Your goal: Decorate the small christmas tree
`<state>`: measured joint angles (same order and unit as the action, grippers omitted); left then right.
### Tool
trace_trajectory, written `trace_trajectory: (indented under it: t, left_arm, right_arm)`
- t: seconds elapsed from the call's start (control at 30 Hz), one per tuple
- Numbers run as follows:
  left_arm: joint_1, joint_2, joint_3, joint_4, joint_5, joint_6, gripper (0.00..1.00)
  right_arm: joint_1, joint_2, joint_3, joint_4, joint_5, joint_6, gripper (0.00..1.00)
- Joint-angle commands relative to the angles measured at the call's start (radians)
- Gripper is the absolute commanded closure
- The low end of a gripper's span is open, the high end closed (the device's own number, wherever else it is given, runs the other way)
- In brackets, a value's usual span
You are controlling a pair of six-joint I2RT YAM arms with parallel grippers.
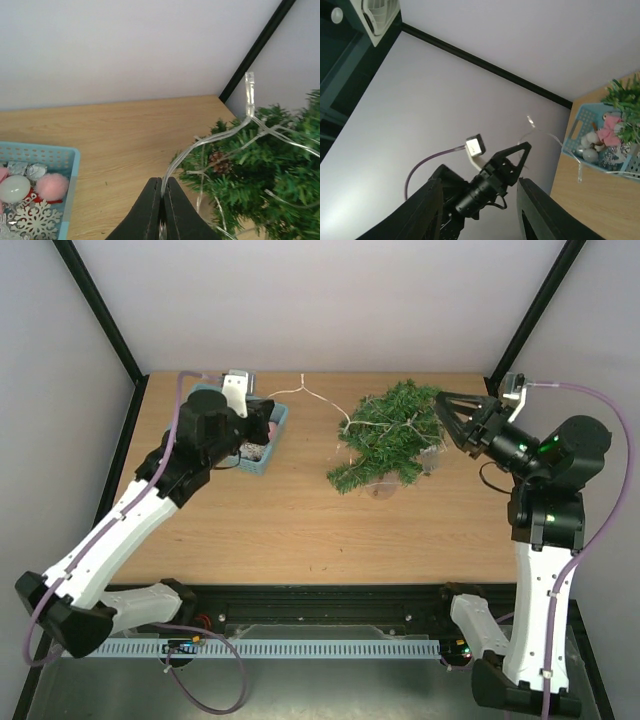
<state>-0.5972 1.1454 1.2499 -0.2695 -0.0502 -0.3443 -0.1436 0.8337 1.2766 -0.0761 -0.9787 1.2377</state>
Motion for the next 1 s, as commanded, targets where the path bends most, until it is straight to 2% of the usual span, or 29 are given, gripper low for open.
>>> trace_trajectory:
  t: [0.0,0.2,0.4,0.63,0.97]
  left_arm:
    - [0.062,0.071,0.057,0.007,0.113,-0.018,0.98]
    - [0.155,0.242,0.137,0.03,0.241,-0.031,0.98]
    - [0.165,0.396,0.255,0.082,0.315,-0.033,0.98]
    - [0.143,0.609,0.459,0.167,0.5,-0.045,0.98]
    - [0.03,0.971,0.982,0.042,0.641,0.019,0.98]
  right_arm:
    - [-0.002,0.026,0.067,0.033,0.008,-0.028,0.58]
    - [-0.002,0.06,0.098,0.041,0.008,-0.042,0.59]
    - [-0.002,0.077,0.105,0.048,0.016,-0.053,0.59]
    - [-0.002,0.082,0.088,0.036,0.019,-0.085,0.59]
    - [-0.005,0.12,0.143,0.002,0.031,-0.13,0.56]
